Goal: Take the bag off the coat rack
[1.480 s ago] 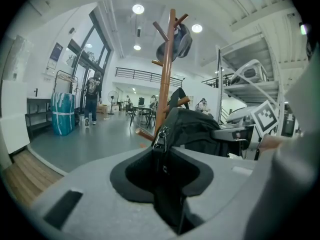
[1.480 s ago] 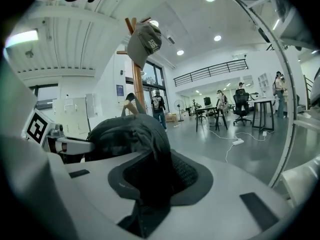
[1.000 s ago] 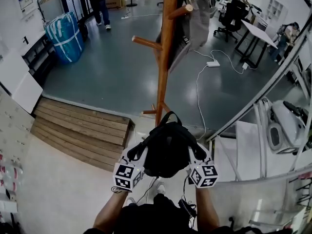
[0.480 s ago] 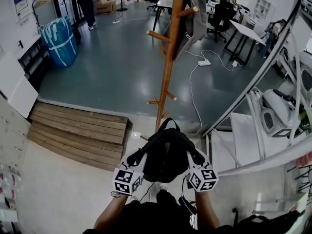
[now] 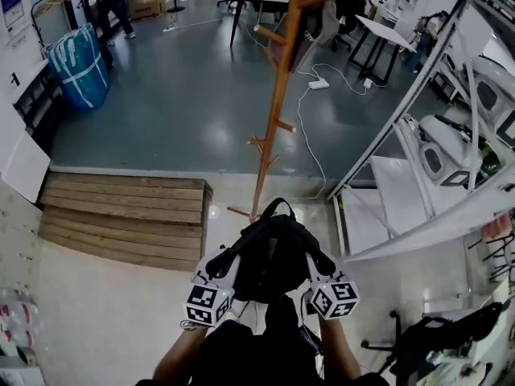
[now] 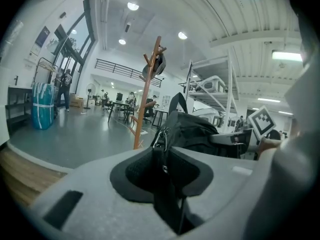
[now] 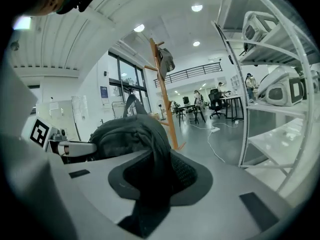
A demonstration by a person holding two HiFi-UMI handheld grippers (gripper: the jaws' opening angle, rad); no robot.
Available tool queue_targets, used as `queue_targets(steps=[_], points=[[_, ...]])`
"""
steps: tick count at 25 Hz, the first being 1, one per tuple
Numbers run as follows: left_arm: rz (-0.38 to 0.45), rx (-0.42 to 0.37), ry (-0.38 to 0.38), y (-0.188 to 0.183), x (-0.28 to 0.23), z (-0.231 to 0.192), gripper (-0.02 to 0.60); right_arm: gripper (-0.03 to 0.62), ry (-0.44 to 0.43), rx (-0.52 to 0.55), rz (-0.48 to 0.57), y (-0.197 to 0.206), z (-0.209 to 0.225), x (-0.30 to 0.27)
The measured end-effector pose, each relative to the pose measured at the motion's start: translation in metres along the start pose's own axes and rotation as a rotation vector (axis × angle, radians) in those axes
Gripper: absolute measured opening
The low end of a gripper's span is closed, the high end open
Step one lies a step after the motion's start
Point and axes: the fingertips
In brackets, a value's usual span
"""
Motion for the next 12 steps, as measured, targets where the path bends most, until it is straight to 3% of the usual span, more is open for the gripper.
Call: queue_targets(steps=[12], points=[[-0.041, 0.034, 0.026, 0.034, 0.063, 0.039, 0.095, 0.092, 0.001, -0.056, -0.024, 0.038, -0.031, 0.075]])
Point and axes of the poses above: the fingertips, and each gripper's own axes: x backward along the fingers, z to its right, y out of its underside, and after that the axes turned 2 degrees about x, right-handed
